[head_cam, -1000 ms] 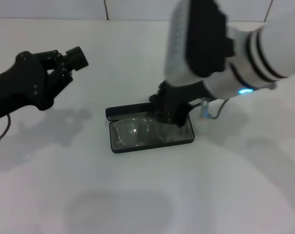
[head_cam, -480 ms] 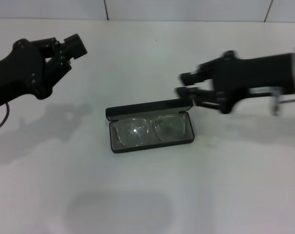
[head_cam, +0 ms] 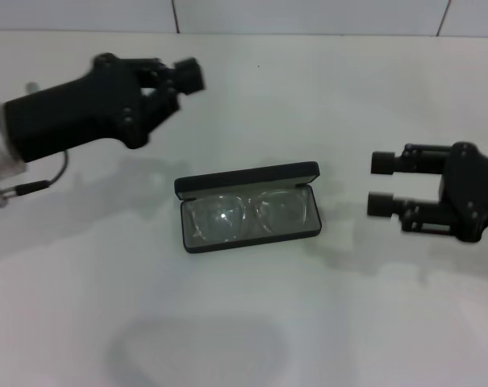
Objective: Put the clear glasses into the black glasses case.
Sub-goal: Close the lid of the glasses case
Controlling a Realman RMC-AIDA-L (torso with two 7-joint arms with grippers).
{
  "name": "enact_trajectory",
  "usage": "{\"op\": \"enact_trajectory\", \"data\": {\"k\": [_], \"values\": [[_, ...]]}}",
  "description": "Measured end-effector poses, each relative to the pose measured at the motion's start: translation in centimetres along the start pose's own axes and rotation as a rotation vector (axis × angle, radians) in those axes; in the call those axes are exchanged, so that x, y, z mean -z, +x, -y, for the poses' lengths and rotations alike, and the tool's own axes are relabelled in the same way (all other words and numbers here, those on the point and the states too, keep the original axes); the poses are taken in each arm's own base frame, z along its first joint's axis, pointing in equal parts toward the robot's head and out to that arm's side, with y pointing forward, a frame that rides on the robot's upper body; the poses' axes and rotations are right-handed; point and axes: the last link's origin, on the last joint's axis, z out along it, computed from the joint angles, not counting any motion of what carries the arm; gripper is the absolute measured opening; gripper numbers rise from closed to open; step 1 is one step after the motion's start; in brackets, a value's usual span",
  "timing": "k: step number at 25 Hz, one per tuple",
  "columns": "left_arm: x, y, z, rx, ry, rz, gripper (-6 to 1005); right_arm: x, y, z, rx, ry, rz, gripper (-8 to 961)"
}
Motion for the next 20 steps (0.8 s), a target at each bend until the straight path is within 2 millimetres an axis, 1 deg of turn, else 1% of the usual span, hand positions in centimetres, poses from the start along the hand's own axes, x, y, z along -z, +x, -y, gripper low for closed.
{"op": "enact_trajectory", "data": {"k": [2, 5, 10, 13, 16, 20], "values": [[-0.9, -0.4, 0.4, 0.008, -0.014, 0.04, 58, -0.3, 0.5, -0.2, 0.016, -0.012, -0.009, 413], [-2.0, -0.4, 0.8, 0.007, -0.032, 0.083, 58, -0.3, 0.9, -0.3, 0.012, -0.016, -0.011, 468], [-3.8, -0.5, 2.6, 0.039, 0.044, 0.139, 58, -0.3, 1.8, -0.4, -0.012, -0.015, -0.005, 700], [-5.1, -1.5, 3.6, 0.099, 0.099, 0.181, 58, -0.4, 2.0, -0.4, -0.021, -0.019, 0.004, 890], [-5.6, -2.7, 4.2, 0.141, 0.139, 0.207, 57, -0.4, 2.1, -0.4, -0.024, -0.018, 0.008, 888], [-6.2, -4.2, 4.3, 0.175, 0.163, 0.29, 57, -0.2, 2.2, -0.4, -0.032, -0.004, 0.016, 886]]}}
